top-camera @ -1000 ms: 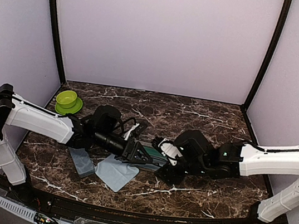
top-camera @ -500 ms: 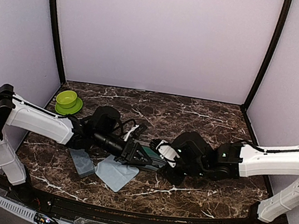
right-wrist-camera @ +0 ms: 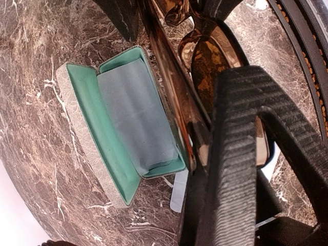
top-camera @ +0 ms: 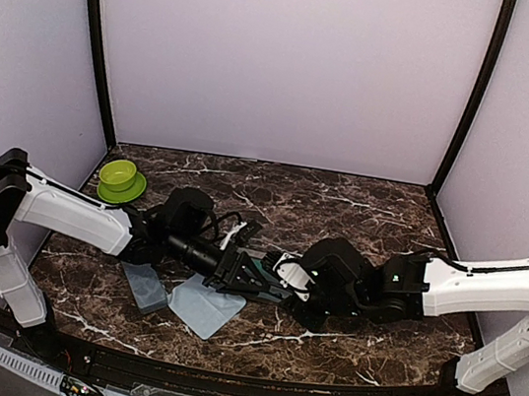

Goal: Organize the sunglasses
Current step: Pass from the left arm to the right, then pass from the right arm to the left

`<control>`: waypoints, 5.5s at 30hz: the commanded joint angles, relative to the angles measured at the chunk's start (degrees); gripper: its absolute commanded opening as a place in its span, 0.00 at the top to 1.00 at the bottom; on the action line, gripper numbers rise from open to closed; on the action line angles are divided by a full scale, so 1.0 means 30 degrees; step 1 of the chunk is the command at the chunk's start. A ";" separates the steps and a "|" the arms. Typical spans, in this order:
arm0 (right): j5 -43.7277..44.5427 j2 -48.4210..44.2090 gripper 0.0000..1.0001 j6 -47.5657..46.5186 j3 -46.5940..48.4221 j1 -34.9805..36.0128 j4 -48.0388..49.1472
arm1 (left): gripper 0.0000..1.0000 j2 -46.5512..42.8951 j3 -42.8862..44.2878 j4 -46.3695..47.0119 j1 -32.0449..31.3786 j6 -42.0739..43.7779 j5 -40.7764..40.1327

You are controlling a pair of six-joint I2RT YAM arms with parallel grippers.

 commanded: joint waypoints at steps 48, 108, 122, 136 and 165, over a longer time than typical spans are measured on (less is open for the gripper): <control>-0.3867 -0.2067 0.73 0.1367 -0.1696 -0.0453 0.1014 | 0.16 -0.3175 -0.1196 -0.1756 0.0433 0.5490 -0.3568; -1.6021 0.2787 0.76 0.1233 0.0903 -0.3694 0.0144 | 0.29 -0.3260 -0.2746 -0.0316 -0.7318 3.9645 -1.5917; -1.5933 0.2784 0.77 0.1332 0.0699 -0.3713 0.0267 | 0.44 -0.3210 -0.2951 0.0201 -0.7578 3.9671 -1.6240; -1.5943 0.2846 0.73 0.1425 0.0727 -0.3709 0.0246 | 0.53 -0.3209 -0.3200 0.0724 -0.7615 3.9765 -1.6463; -1.2359 0.0249 0.21 0.3203 0.0317 -0.5594 0.0677 | 0.62 -0.3404 -0.3601 0.0739 -0.6937 3.6968 -1.6414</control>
